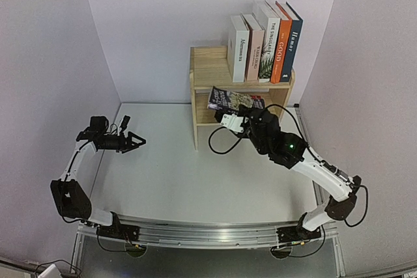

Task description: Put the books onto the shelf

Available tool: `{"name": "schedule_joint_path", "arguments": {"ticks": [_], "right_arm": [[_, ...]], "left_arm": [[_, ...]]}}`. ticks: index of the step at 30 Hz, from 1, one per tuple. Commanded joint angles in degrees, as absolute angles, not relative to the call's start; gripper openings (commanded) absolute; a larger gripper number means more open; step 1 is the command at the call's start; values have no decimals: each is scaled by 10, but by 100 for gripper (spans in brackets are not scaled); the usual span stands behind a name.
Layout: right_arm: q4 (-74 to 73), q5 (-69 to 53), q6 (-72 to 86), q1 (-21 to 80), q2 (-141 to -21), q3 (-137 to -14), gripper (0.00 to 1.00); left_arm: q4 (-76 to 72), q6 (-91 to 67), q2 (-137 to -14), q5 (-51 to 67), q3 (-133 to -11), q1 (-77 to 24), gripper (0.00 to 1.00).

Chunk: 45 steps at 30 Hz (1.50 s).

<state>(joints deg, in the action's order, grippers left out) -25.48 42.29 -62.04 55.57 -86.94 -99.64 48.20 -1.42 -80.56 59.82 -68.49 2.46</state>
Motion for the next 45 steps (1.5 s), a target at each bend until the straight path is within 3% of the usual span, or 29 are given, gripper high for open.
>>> {"name": "schedule_joint_path", "arguments": {"ticks": [1, 9, 15, 24, 45], "right_arm": [[-268, 360, -625, 537, -875, -1028, 0], [-279, 377, -647, 512, -880, -976, 0], [-85, 366, -738, 462, -896, -915, 0], [-38, 311, -745, 397, -967, -938, 0], [-133, 225, -752, 342, -1026, -973, 0]], "left_arm": [[496, -1, -803, 595, -694, 26, 100], [494, -1, -811, 593, -693, 26, 100], [496, -1, -826, 601, -699, 25, 100], [500, -1, -821, 598, -696, 25, 100], [504, 17, -825, 593, -693, 26, 100]]}}
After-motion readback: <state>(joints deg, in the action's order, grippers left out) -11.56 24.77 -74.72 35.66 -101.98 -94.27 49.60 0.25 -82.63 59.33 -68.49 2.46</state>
